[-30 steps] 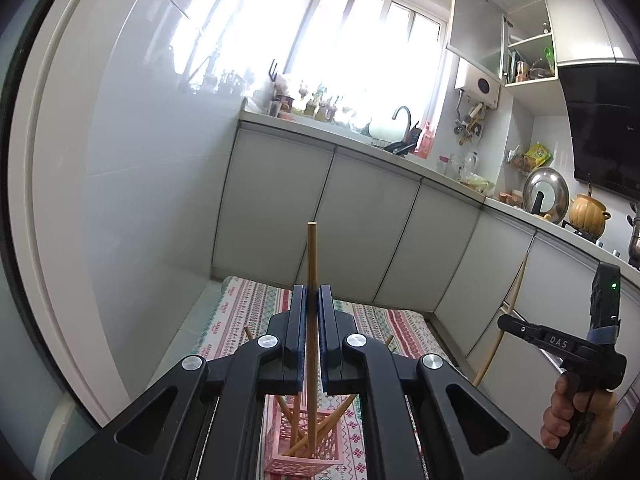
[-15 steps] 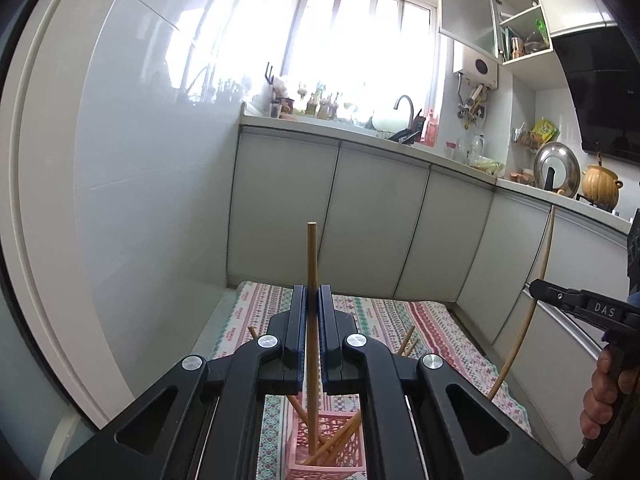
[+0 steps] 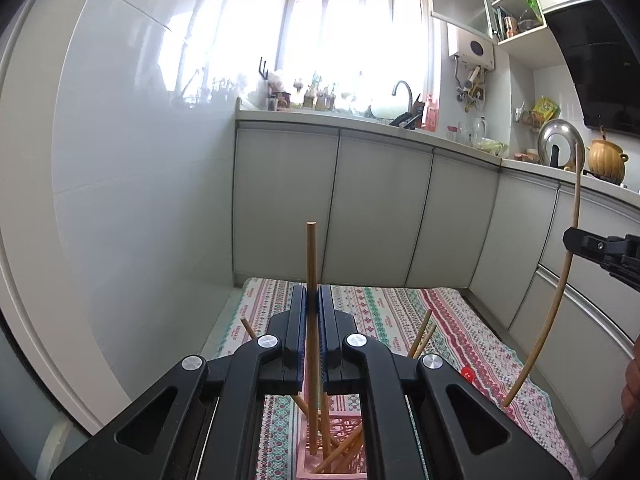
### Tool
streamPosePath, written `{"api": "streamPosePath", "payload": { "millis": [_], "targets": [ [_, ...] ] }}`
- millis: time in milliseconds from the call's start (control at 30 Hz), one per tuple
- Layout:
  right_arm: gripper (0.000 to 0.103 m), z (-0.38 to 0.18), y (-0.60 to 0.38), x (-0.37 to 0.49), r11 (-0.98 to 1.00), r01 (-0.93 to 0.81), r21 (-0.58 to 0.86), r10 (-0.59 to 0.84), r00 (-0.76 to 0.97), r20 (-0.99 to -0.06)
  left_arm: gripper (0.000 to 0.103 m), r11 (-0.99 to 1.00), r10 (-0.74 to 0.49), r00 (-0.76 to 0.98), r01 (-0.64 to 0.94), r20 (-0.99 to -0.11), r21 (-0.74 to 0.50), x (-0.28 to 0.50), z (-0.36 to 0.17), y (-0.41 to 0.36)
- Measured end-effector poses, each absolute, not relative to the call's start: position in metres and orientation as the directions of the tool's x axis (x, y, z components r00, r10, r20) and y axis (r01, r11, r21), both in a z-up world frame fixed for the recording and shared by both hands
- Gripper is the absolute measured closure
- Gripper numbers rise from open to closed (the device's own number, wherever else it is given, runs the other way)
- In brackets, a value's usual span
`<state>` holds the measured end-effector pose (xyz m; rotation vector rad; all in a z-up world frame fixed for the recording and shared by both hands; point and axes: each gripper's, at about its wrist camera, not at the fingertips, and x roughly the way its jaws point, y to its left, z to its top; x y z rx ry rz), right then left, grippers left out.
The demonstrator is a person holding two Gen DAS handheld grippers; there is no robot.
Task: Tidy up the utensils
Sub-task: 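Carry both held chopsticks upright toward the pink basket, then lower both chopsticks into the pink basket and open both tools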
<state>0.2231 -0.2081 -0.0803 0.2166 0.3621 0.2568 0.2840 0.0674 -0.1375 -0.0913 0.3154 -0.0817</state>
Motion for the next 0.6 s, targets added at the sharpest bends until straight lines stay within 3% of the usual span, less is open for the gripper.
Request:
{"api": "streamPosePath", "payload": {
  "millis": [333, 600],
  "targets": [
    [0.096, -0.084, -0.199, 0.225, 0.943, -0.227, 0.244, 0.301, 0.896, -0.326, 0.095, 0.993, -0.104, 0.905, 0.069, -0.413, -0.098, 0.304, -0.157, 0.065],
    [0.096, -0.090, -0.181, 0.228, 0.924, -0.267, 0.274, 0.348, 0.883, -0.315, 0.067, 0.972, -0.105, 0.917, 0.014, -0.385, -0.233, 0.283, -0.127, 0.094]
  ]
}}
